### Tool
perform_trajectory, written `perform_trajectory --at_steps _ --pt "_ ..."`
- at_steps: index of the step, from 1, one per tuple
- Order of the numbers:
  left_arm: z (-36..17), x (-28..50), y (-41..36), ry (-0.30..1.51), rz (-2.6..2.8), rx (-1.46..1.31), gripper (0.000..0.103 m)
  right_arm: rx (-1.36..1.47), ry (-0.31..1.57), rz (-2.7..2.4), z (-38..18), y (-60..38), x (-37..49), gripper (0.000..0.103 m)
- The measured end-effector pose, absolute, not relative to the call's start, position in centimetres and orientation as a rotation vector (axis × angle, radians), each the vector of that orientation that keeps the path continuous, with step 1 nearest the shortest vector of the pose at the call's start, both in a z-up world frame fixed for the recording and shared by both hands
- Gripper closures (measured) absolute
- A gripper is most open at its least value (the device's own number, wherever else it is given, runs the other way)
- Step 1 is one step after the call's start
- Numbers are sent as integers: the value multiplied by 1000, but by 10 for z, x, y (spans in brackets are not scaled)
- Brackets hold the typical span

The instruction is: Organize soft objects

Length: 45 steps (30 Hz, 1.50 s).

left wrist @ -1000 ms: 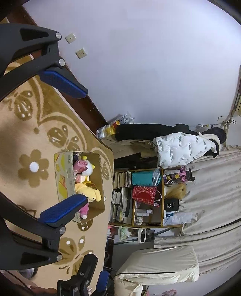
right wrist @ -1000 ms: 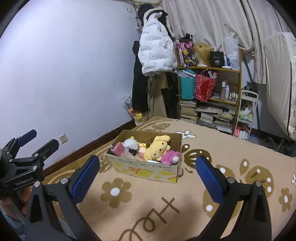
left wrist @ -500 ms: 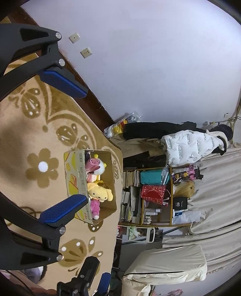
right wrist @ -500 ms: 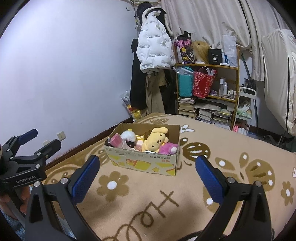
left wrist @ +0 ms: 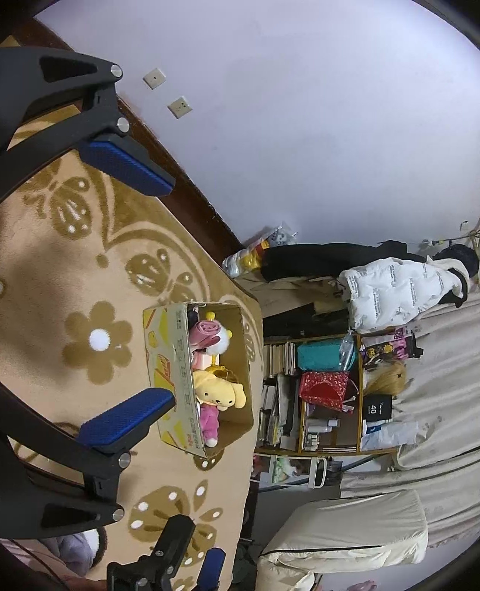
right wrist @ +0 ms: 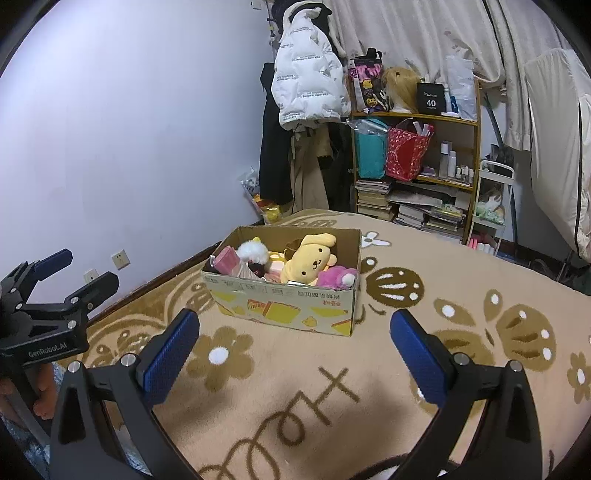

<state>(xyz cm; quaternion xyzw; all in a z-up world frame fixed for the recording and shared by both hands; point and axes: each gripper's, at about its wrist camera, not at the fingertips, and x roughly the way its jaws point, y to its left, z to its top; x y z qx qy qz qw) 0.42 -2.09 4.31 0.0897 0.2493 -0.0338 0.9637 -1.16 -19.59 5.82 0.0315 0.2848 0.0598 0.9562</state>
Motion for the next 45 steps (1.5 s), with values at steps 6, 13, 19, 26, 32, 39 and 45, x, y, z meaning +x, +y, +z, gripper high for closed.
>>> perform_trajectory --at_steps 6,13,19,26,32,39,45 --pt "43 4 -19 506 -69 181 0 69 579 120 58 -196 -11 0" --pt "44 0 -21 493 -72 195 0 73 583 126 57 -195 -12 0" --pt "46 0 -20 496 -72 179 0 74 579 125 58 -196 -12 0" --pt "45 1 -21 505 -84 184 0 74 580 124 58 -195 -12 0" --pt "45 0 -21 504 -81 185 0 71 581 123 58 -195 -12 0" --pt "44 0 -23 508 -78 189 0 74 581 123 59 -196 -11 0" --pt "43 0 -23 513 -77 191 0 72 582 124 59 -196 -11 0"
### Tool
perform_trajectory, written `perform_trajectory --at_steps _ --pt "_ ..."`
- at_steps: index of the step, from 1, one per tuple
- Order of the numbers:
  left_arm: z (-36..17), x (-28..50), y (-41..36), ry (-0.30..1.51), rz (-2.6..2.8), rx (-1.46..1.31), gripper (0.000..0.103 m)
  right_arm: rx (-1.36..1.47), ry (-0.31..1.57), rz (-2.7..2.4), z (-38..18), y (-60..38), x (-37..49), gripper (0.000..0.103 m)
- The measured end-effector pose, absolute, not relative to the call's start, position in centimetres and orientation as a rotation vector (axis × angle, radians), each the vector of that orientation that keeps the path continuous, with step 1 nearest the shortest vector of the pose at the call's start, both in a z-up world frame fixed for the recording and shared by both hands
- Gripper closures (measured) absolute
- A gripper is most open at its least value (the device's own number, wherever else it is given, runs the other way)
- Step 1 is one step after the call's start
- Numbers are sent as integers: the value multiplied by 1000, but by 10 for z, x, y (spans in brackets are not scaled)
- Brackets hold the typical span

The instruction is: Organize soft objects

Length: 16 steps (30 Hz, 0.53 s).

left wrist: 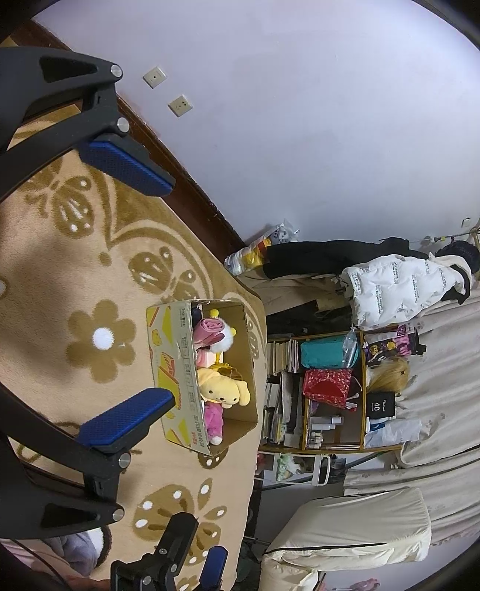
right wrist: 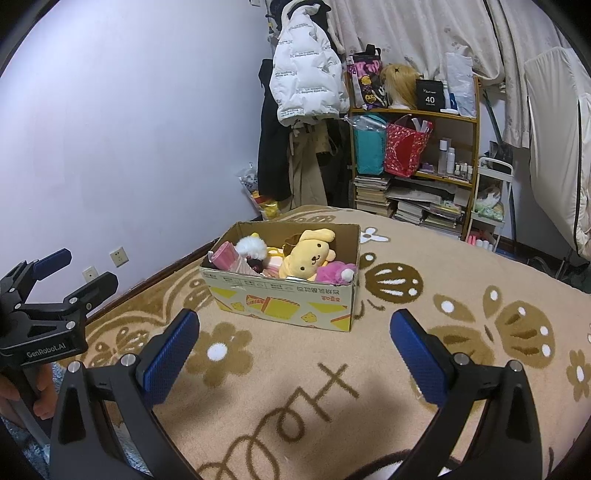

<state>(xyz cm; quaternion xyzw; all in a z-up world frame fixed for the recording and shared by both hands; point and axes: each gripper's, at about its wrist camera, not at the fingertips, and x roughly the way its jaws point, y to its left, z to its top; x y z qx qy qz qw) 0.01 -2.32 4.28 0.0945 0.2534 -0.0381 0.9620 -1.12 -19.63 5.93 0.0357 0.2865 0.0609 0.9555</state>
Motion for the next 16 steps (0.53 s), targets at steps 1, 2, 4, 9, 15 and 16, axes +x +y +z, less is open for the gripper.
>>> perform_trajectory --at_steps 1,2,4,9,15,16 --pt "41 0 -23 515 -77 192 0 73 582 124 59 -196 -11 0" --pt "40 1 -23 516 -77 194 0 74 583 125 59 -196 -11 0" --pt "38 1 -24 520 -77 198 0 73 583 124 59 -196 -11 0" --pt "37 2 -24 521 -80 199 0 76 583 122 59 -197 -11 0" --pt "36 2 -23 527 -84 194 0 75 583 118 58 -198 -13 0" --pt "36 2 -24 529 -85 193 0 76 583 122 58 -198 -12 0"
